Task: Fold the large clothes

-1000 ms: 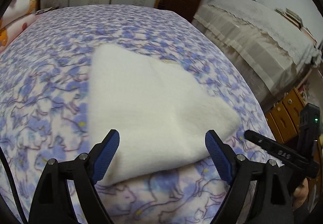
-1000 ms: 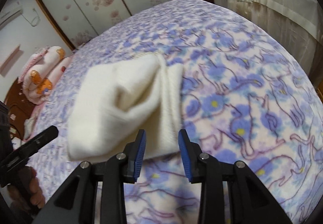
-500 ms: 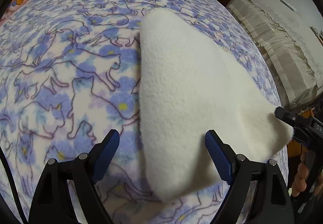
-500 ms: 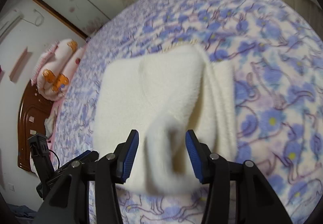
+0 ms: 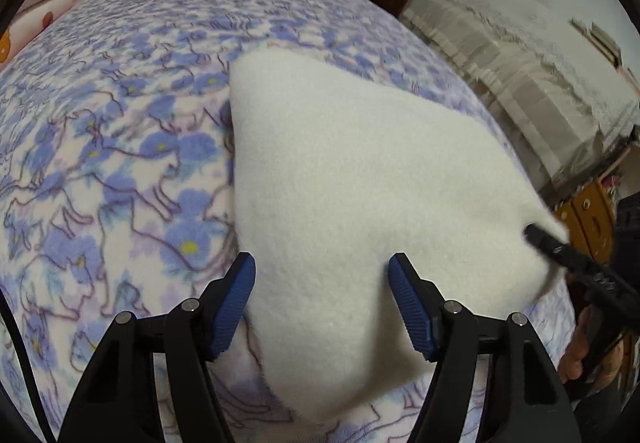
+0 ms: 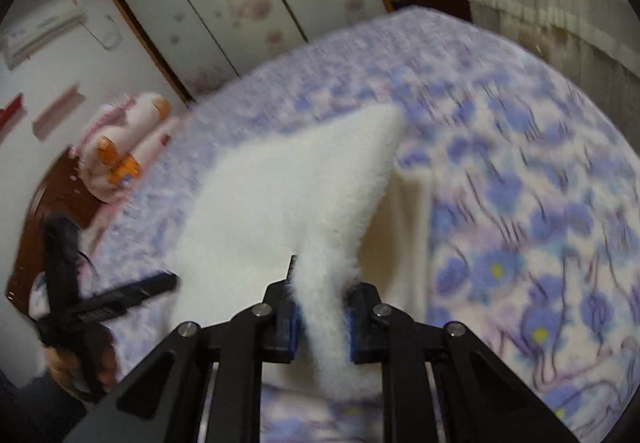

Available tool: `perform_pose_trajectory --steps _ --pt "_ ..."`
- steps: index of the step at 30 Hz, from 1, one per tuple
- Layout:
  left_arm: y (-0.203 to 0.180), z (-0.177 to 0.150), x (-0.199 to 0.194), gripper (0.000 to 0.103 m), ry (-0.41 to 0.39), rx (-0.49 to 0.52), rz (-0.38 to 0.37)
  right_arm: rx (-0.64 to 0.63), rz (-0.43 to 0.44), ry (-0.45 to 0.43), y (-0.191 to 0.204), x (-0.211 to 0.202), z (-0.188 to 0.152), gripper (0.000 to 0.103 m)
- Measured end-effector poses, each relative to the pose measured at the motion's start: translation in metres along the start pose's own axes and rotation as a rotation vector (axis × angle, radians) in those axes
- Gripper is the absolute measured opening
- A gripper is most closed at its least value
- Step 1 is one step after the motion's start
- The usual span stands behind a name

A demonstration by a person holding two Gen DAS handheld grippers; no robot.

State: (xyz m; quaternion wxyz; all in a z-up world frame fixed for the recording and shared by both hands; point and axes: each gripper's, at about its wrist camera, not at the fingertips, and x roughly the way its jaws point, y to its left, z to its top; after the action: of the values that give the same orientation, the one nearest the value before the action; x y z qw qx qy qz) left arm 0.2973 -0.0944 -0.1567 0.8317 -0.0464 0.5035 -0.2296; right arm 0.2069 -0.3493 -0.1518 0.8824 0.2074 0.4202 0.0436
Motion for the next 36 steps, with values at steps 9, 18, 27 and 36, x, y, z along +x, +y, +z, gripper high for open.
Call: perform_pose_trajectory --steps 9,18,27,36 --pt "-0.014 -0.009 -0.002 0.07 0.015 0.06 0.069 0.049 -0.026 0.022 -0.009 -0.002 -0.008 0.038" --pt "0.02 0.045 0.016 0.077 0.034 -0.069 -0.001 0.06 -0.088 0.064 -0.019 0.038 0.055 0.05" --pt "0.035 0.092 0.046 0.064 0.022 -0.117 -0.036 0.162 -0.055 0.116 -0.047 0.087 0.095 0.013" --pt "0.03 0.086 0.059 0.077 -0.012 -0.102 0.022 0.093 -0.183 0.068 -0.044 0.086 0.076 0.025"
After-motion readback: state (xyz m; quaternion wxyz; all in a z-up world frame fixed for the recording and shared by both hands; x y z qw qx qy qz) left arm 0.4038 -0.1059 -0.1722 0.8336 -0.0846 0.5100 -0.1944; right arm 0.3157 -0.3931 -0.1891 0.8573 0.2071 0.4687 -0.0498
